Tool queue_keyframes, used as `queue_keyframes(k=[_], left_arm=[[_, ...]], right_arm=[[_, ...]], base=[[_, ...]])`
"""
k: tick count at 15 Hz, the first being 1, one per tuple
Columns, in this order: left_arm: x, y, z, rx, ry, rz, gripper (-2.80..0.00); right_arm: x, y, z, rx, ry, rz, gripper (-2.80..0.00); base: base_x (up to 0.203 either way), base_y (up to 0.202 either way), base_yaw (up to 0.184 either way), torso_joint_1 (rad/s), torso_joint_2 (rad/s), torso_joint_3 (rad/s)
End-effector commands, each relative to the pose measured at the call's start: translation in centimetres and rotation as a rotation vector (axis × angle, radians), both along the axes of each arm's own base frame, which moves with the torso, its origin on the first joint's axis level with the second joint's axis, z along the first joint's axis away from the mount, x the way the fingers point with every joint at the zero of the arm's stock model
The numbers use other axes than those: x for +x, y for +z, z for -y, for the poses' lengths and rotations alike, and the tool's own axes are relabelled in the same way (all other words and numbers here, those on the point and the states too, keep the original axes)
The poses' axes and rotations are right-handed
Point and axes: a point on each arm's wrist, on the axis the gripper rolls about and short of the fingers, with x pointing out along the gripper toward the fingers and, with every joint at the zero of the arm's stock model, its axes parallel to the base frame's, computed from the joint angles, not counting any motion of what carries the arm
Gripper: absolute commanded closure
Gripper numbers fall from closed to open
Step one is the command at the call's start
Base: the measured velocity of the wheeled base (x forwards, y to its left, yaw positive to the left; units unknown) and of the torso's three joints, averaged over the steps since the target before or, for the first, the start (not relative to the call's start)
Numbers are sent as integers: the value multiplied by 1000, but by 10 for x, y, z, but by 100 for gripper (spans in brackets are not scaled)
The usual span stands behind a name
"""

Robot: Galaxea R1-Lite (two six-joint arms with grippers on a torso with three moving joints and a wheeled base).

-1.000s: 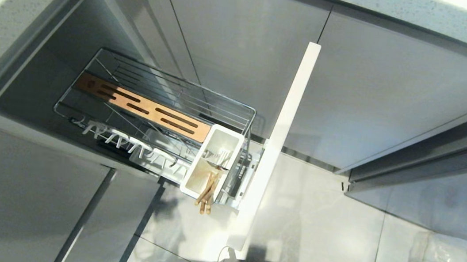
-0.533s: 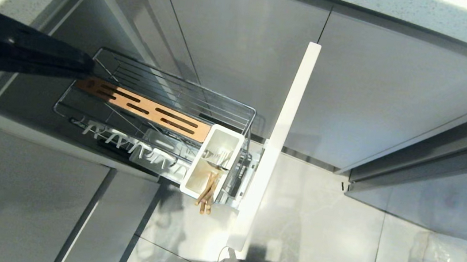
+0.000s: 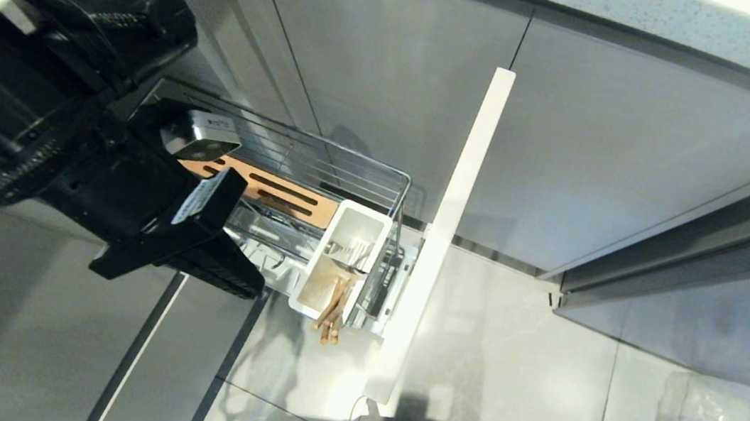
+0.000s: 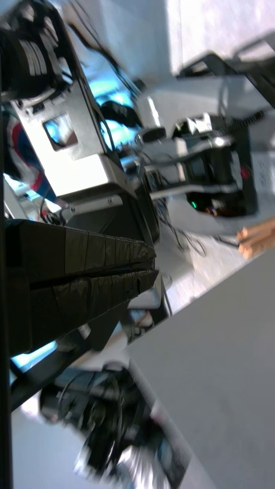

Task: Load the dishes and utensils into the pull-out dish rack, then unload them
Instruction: Take the chopsticks out of the cupboard

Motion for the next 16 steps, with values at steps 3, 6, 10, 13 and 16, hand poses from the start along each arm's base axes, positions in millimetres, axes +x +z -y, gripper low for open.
queue_keyframes(k=[3, 6, 10, 13, 16], left_arm=[[12, -18, 10, 71, 8, -76, -280], [16, -29, 13, 98, 31, -153, -280], [24, -47, 18, 140, 47, -217, -280], [36, -61, 24, 176, 54, -252, -280], [46, -74, 29, 204, 61, -284, -280]], right_arm=[[0, 0, 0, 0, 0, -1, 0], [0, 0, 0, 0, 0, -1, 0], [0, 0, 0, 0, 0, -1, 0], [0, 0, 0, 0, -1, -1, 0], [0, 0, 0, 0, 0, -1, 0]], base=[[0, 0, 0, 0, 0, 0], [0, 0, 0, 0, 0, 0], [0, 0, 0, 0, 0, 0], [0, 0, 0, 0, 0, 0], [0, 0, 0, 0, 0, 0]])
